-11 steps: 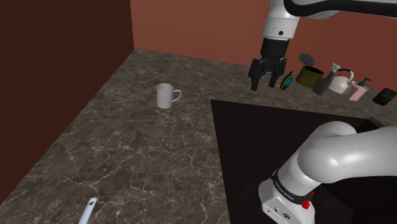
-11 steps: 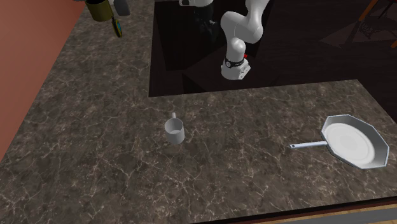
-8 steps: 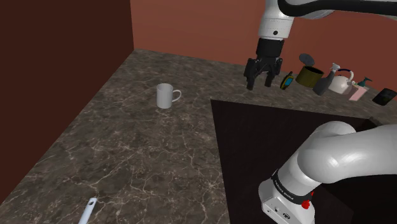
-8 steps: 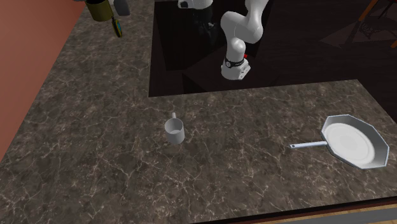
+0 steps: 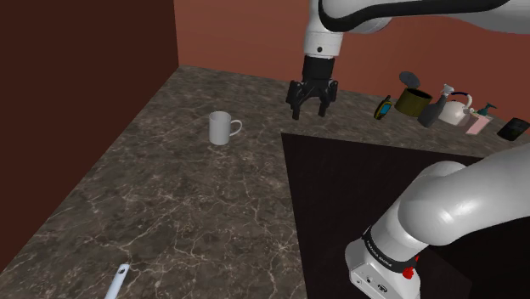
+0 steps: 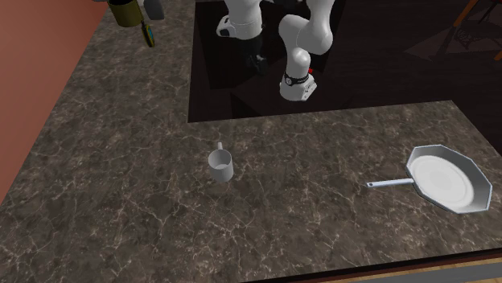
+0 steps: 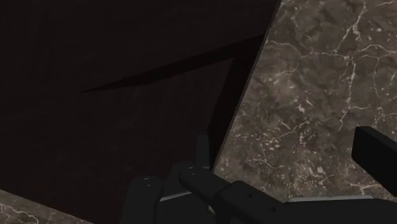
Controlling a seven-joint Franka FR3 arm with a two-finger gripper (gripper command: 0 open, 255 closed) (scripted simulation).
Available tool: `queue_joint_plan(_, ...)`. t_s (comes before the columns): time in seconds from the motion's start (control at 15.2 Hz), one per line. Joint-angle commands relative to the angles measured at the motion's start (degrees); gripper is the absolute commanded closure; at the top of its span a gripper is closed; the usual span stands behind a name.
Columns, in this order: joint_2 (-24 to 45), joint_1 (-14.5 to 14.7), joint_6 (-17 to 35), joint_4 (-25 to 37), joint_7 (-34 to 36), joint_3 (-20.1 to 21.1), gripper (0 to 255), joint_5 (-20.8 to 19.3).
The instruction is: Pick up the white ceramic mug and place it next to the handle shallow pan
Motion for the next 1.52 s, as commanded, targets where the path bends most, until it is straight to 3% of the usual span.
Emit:
queue_joint_plan(0.0,4.8,0.4,2.8,2.2,2.1,1.4,0,0.7)
queue_joint_plan(0.79,30.8,2.2,10.3,21.8,12.8,5.8,0,-0.4)
queue_joint_plan(1.45,54.5,5.7,8.2,48.2,20.5,6.2,0,-4.0)
